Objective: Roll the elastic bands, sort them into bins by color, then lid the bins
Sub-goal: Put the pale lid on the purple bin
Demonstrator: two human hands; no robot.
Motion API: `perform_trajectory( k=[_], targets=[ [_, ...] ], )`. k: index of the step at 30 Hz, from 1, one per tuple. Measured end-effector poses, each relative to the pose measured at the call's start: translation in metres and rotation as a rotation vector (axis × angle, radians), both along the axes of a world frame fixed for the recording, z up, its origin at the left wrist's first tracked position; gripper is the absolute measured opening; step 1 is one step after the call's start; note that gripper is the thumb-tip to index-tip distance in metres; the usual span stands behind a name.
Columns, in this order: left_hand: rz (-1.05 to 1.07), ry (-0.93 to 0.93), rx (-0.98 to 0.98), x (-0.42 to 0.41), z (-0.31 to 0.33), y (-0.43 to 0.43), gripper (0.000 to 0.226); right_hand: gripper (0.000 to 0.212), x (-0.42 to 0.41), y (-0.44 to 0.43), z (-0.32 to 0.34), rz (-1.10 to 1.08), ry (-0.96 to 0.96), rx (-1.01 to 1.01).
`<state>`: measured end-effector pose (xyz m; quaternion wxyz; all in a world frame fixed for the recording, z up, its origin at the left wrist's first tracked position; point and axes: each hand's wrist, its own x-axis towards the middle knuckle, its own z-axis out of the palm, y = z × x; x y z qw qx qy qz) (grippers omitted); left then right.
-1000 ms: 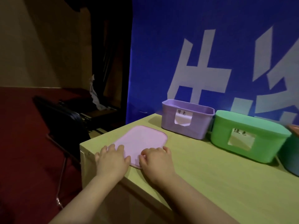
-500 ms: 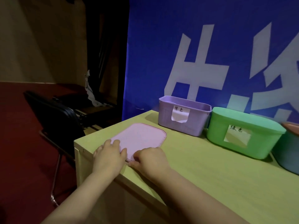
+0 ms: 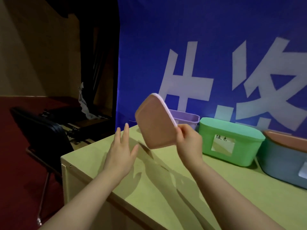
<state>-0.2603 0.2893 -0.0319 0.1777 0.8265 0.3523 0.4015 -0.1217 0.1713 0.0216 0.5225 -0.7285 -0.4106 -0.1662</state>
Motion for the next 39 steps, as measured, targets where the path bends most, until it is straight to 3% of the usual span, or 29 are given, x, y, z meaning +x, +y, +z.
perform_trajectory(
  k=[9, 13, 18, 24, 29, 35, 39],
  targets=[
    [0.119, 0.216, -0.006, 0.05, 0.002, -0.003, 0.097, 0.027, 0.059, -0.023, -0.002, 0.155, 0.761, 0.38],
    [0.1, 0.106, -0.058, 0.07, 0.018, 0.012, 0.091, 0.025, 0.086, -0.026, -0.006, 0.144, 0.93, 0.445],
    [0.071, 0.038, -0.048, 0.114, 0.048, 0.039, 0.07, 0.02, 0.117, -0.02, 0.002, 0.104, 0.807, 0.28],
    [0.093, 0.056, 0.026, 0.159, 0.074, 0.071, 0.049, 0.038, 0.171, 0.01, 0.018, 0.042, 0.603, 0.088],
    [0.095, 0.087, 0.025, 0.182, 0.07, 0.097, 0.05, 0.045, 0.197, 0.033, 0.017, 0.01, 0.486, -0.153],
    [0.103, 0.125, -0.013, 0.195, 0.055, 0.119, 0.049, 0.062, 0.198, 0.035, 0.006, 0.134, 0.41, -0.253],
    [0.106, 0.166, -0.012, 0.209, 0.057, 0.127, 0.045, 0.061, 0.202, 0.045, 0.003, -0.069, 0.148, -0.426]
  ],
)
